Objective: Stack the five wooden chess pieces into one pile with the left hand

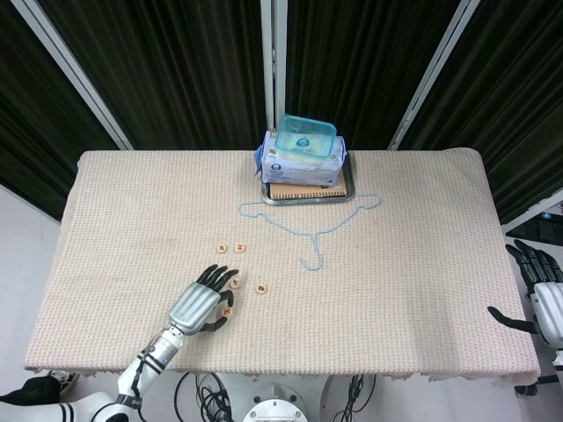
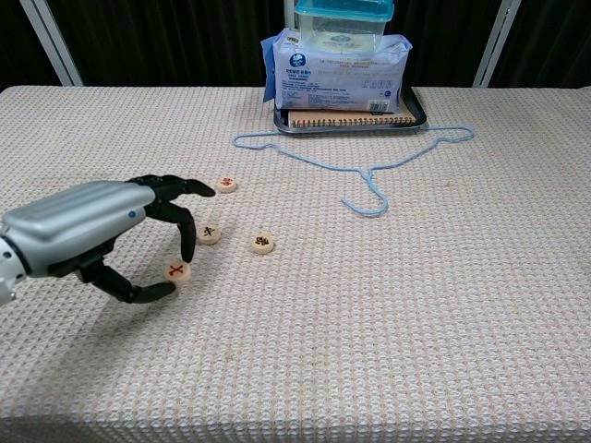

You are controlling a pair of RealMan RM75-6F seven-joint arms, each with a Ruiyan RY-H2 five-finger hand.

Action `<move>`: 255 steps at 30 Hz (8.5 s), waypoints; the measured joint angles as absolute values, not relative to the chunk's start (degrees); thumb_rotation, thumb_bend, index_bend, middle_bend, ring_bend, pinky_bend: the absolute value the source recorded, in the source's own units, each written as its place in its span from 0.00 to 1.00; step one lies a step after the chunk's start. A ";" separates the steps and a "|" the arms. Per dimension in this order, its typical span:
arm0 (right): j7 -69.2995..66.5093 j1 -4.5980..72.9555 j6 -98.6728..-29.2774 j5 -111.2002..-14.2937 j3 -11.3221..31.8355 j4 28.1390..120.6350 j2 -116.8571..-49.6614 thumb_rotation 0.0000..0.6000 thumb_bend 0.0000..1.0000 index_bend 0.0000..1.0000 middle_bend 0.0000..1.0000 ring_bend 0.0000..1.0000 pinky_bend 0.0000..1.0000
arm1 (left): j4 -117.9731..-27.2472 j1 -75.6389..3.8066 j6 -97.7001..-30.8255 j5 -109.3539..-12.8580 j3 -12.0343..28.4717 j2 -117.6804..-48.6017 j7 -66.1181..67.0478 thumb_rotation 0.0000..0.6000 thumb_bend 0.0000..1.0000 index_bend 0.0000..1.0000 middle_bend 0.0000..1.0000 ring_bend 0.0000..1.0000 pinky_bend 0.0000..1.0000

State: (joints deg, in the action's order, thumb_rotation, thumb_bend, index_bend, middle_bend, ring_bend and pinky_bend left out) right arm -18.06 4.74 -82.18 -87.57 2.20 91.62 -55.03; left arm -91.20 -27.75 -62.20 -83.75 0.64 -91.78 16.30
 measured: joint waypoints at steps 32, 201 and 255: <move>-18.63 5.06 -81.16 -86.71 2.38 91.24 -54.91 1.00 0.09 0.00 0.00 0.00 0.00 | -84.71 -34.69 -56.70 -74.12 7.11 -94.94 15.64 1.00 0.29 0.48 0.06 0.00 0.00; -19.76 5.40 -79.06 -85.60 2.44 91.03 -53.89 1.00 0.10 0.00 0.00 0.00 0.00 | -95.63 -43.82 -57.52 -53.41 6.19 -91.29 29.40 1.00 0.29 0.50 0.08 0.00 0.00; -19.03 5.36 -78.60 -85.12 2.37 91.68 -53.51 1.00 0.11 0.00 0.00 0.00 0.00 | -106.27 -46.33 -60.39 -50.27 10.96 -82.89 32.89 1.00 0.27 0.42 0.07 0.00 0.00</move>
